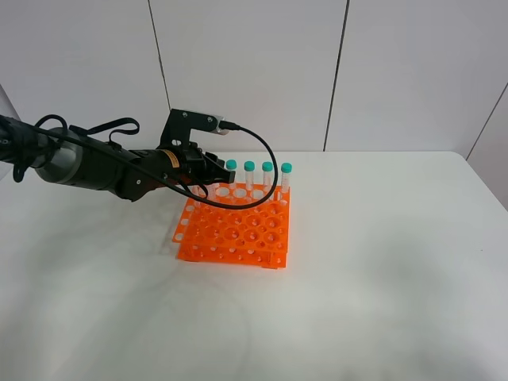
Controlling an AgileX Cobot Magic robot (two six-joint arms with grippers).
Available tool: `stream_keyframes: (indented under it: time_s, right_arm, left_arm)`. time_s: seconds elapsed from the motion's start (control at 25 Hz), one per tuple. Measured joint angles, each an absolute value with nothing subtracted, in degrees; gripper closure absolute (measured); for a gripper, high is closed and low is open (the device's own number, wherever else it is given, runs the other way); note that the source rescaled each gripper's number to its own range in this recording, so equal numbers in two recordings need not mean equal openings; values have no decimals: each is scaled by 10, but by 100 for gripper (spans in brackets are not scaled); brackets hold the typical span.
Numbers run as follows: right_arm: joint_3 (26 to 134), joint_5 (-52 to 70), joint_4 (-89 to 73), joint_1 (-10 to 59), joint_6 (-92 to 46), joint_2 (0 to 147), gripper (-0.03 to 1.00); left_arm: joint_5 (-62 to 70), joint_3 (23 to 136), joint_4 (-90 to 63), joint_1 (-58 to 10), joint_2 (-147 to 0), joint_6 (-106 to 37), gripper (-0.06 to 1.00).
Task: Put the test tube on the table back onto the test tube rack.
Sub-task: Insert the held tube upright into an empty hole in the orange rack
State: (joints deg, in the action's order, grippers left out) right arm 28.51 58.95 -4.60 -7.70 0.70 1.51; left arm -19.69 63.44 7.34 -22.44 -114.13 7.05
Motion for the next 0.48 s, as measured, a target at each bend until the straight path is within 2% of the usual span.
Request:
stream_keyframes:
  time_s: [0.48]
  right_arm:
    - [285, 590, -46, -77, 7, 15, 22]
  left_arm:
    - [-194, 634, 73, -224, -1141, 95, 61]
